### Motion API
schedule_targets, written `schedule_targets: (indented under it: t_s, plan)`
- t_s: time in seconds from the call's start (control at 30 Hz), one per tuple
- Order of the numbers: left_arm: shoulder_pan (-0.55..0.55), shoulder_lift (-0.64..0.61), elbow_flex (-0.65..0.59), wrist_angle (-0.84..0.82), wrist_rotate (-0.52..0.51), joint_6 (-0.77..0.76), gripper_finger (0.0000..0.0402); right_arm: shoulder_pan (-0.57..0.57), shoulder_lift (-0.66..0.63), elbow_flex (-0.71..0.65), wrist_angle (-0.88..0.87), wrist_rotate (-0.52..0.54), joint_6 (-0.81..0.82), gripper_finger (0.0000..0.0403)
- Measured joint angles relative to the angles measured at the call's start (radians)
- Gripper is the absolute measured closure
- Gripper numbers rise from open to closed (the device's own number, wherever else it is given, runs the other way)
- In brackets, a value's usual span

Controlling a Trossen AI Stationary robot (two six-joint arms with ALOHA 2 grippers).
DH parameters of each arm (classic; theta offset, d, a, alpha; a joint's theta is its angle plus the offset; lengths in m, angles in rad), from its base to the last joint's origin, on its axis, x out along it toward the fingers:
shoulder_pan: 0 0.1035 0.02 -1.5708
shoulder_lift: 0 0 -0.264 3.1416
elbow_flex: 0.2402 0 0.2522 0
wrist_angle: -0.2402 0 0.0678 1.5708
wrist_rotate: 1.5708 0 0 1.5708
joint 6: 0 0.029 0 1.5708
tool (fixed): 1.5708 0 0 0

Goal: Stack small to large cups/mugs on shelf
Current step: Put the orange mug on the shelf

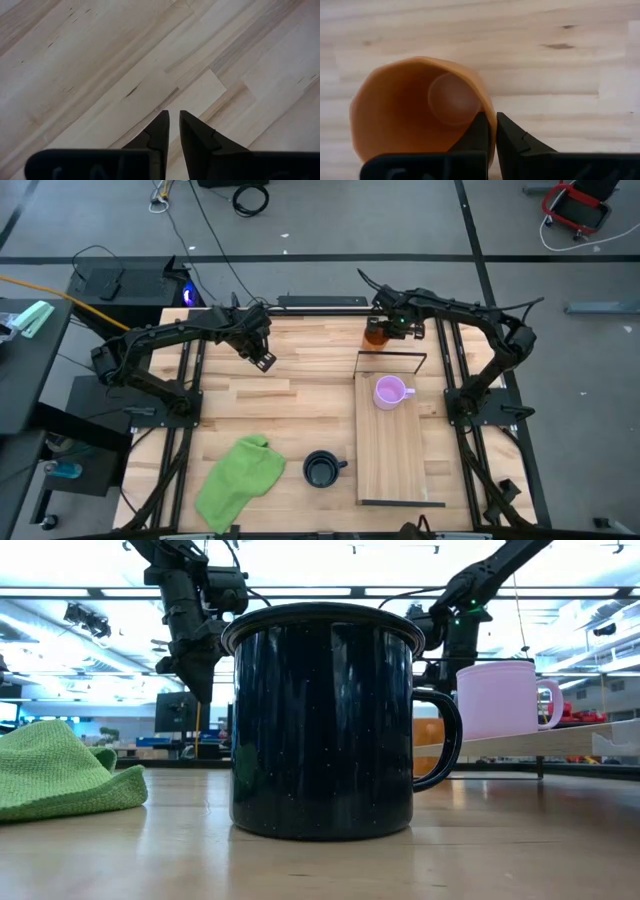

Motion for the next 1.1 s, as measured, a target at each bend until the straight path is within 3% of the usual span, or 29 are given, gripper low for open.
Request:
schedule_targets:
  t_s: [0.43, 1.1]
  plan:
    - [0.000, 0.000, 0.000, 0.001, 0.000, -0.010, 0.0350, -0.025, -0.043, 0.102, -0.061, -0.040, -0.025, 0.0389]
    - [0.000, 0.000, 0.000, 0.000, 0.000, -0.018, 0.0353, -0.130, -0.045, 0.669, -0.528, -0.006, -0.334, 0.0389]
